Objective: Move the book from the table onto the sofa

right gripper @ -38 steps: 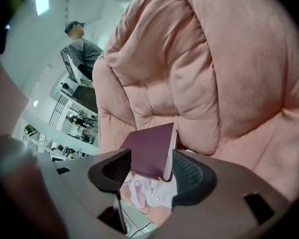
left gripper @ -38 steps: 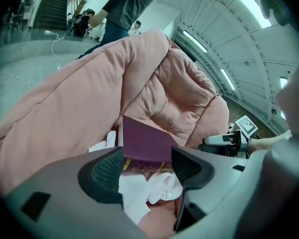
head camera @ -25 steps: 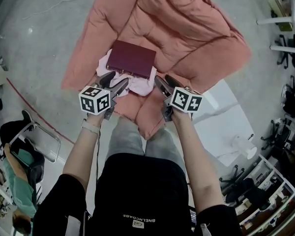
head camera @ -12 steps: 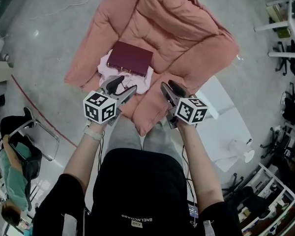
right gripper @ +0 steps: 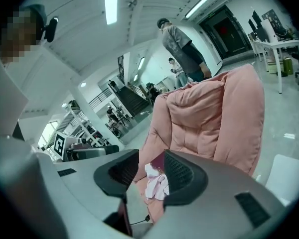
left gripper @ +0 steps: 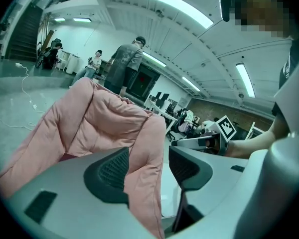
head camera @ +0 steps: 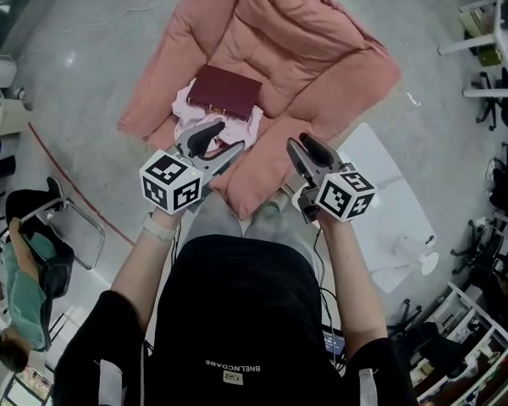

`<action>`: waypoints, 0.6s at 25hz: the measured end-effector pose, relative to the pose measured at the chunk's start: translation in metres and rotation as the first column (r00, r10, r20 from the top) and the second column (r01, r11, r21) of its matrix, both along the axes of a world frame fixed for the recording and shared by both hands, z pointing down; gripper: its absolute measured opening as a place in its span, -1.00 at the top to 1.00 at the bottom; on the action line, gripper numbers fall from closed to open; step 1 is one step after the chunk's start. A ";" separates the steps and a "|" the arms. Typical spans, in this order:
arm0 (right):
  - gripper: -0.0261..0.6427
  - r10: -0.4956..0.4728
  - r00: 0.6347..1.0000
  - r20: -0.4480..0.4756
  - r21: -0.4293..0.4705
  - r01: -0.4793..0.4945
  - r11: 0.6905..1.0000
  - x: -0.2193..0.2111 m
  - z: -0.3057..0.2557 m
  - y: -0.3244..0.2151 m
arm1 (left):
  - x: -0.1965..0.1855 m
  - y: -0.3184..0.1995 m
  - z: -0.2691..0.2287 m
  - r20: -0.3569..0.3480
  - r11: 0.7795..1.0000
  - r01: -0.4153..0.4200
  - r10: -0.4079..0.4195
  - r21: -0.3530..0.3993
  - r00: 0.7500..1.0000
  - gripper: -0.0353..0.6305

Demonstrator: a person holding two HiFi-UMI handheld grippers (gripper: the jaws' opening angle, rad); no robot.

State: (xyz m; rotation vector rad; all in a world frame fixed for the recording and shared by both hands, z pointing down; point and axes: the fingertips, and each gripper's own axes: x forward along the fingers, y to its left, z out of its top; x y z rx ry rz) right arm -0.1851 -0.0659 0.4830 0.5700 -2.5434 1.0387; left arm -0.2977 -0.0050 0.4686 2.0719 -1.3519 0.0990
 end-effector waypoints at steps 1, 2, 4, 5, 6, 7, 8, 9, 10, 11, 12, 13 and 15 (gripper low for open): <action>0.40 0.001 1.000 0.005 0.005 -0.001 1.000 0.003 -0.007 0.002 | 0.005 0.001 -0.008 0.000 1.000 -0.009 0.009 0.009 1.000 0.12; 0.40 0.003 1.000 0.011 0.011 -0.003 1.000 0.007 -0.015 0.003 | 0.009 0.002 -0.017 0.000 1.000 -0.016 0.016 0.020 1.000 0.12; 0.40 0.006 1.000 0.023 0.027 -0.007 1.000 0.014 -0.031 0.003 | 0.019 0.002 -0.033 0.002 0.999 -0.030 0.030 0.042 1.000 0.12; 0.40 0.007 1.000 0.029 0.036 -0.009 0.999 0.019 -0.039 0.003 | 0.024 0.002 -0.041 0.004 0.998 -0.040 0.040 0.052 0.999 0.12; 0.40 0.009 0.999 0.035 0.045 -0.011 0.999 0.023 -0.047 0.002 | 0.031 0.002 -0.048 0.006 0.997 -0.053 0.052 0.059 0.999 0.12; 0.40 0.011 0.999 0.041 0.053 -0.013 0.999 0.028 -0.054 0.002 | 0.037 0.001 -0.055 0.009 0.996 -0.066 0.066 0.066 0.998 0.12; 0.40 0.013 0.999 0.046 0.060 -0.016 0.998 0.033 -0.061 0.002 | 0.043 0.001 -0.062 0.011 0.994 -0.078 0.077 0.073 0.997 0.12; 0.40 0.015 0.999 0.052 0.067 -0.019 0.998 0.037 -0.068 0.002 | 0.047 0.000 -0.068 0.012 0.993 -0.085 0.085 0.081 0.996 0.13; 0.40 0.018 0.998 0.056 0.072 -0.022 0.997 0.041 -0.074 0.002 | 0.050 -0.001 -0.074 0.009 0.992 -0.088 0.087 0.089 0.996 0.13; 0.40 0.021 0.998 0.061 0.075 -0.025 0.997 0.045 -0.079 0.002 | 0.053 -0.002 -0.080 0.004 0.991 -0.088 0.088 0.097 0.996 0.13; 0.40 0.025 0.997 0.067 0.077 -0.030 0.997 0.049 -0.083 0.002 | 0.056 -0.003 -0.086 -0.001 0.991 -0.088 0.089 0.104 0.996 0.14; 0.40 0.031 0.997 0.072 0.078 -0.037 0.996 0.054 -0.087 0.002 | 0.060 -0.004 -0.091 -0.004 0.990 -0.092 0.093 0.110 0.996 0.16; 0.40 0.047 0.996 0.080 0.081 -0.054 0.995 0.065 -0.095 0.001 | 0.071 -0.005 -0.100 -0.006 0.987 -0.110 0.112 0.119 0.994 0.18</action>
